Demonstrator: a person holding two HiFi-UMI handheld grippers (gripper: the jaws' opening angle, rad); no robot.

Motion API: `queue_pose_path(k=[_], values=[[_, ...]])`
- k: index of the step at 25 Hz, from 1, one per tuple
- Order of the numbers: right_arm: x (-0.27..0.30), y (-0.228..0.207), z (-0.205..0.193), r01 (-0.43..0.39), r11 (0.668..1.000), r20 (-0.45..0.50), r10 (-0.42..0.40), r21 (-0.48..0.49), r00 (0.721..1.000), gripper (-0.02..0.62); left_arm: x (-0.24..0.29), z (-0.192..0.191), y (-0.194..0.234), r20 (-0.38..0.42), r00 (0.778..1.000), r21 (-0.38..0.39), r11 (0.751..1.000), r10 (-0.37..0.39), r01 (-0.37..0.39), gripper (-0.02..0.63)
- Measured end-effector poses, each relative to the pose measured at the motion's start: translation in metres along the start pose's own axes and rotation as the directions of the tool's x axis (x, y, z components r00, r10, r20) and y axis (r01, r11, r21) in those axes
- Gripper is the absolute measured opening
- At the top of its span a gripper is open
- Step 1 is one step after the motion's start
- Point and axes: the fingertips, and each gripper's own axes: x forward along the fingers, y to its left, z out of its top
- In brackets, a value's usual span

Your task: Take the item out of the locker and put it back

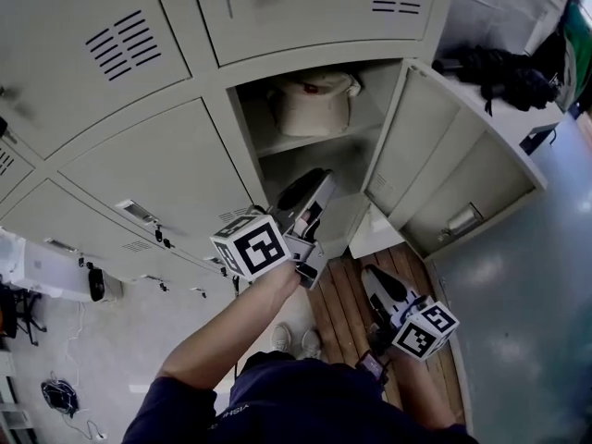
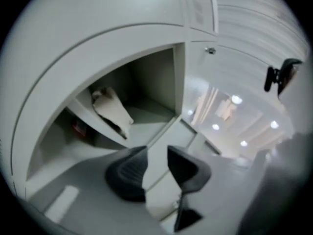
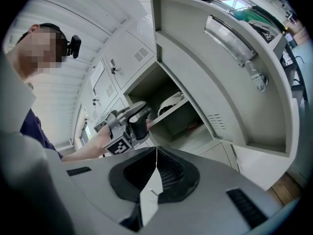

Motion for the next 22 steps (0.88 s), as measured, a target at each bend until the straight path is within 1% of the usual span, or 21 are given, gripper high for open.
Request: queue_pose_path(k=[3, 5, 7, 9, 13, 17, 22], values=[[-0.004, 0.006, -0.003, -0.015, 1.000, 0.001, 0.015, 0.002, 1.000, 0.006, -0.026, -0.007, -0.021, -0.047, 0.997, 0.081, 0.994, -0.068, 0.071, 0.104], [-0.006, 0.009, -0.004, -0.022, 1.000, 0.009, 0.022, 0.004, 1.000, 0.006, -0.045, -0.014, -0.028, -0.075, 0.992, 0.108, 0.989, -0.098, 0.105, 0.094], [-0.008, 0.010, -0.007, -0.025, 1.000, 0.016, 0.025, 0.007, 1.000, 0.006, -0.066, -0.019, -0.032, -0.089, 0.990, 0.132, 0.984, -0.110, 0.121, 0.084], [-0.007, 0.012, -0.011, -0.032, 0.999, 0.020, 0.032, 0.012, 0.999, 0.006, -0.091, -0.023, -0.036, -0.099, 0.989, 0.163, 0.978, -0.114, 0.129, 0.075], [-0.004, 0.019, -0.013, -0.049, 0.999, 0.030, 0.048, 0.021, 0.998, 0.006, -0.136, -0.029, -0.040, -0.116, 0.989, 0.232, 0.966, -0.092, 0.117, 0.069], [0.000, 0.031, -0.014, -0.061, 0.998, 0.036, 0.060, 0.016, 0.998, 0.006, -0.171, -0.032, -0.043, -0.121, 0.989, 0.265, 0.957, -0.088, 0.117, 0.051], [0.011, 0.049, -0.019, -0.074, 0.997, 0.037, 0.074, 0.007, 0.997, 0.006, -0.213, -0.050, -0.050, -0.189, 0.976, 0.290, 0.944, -0.107, 0.160, 0.018]])
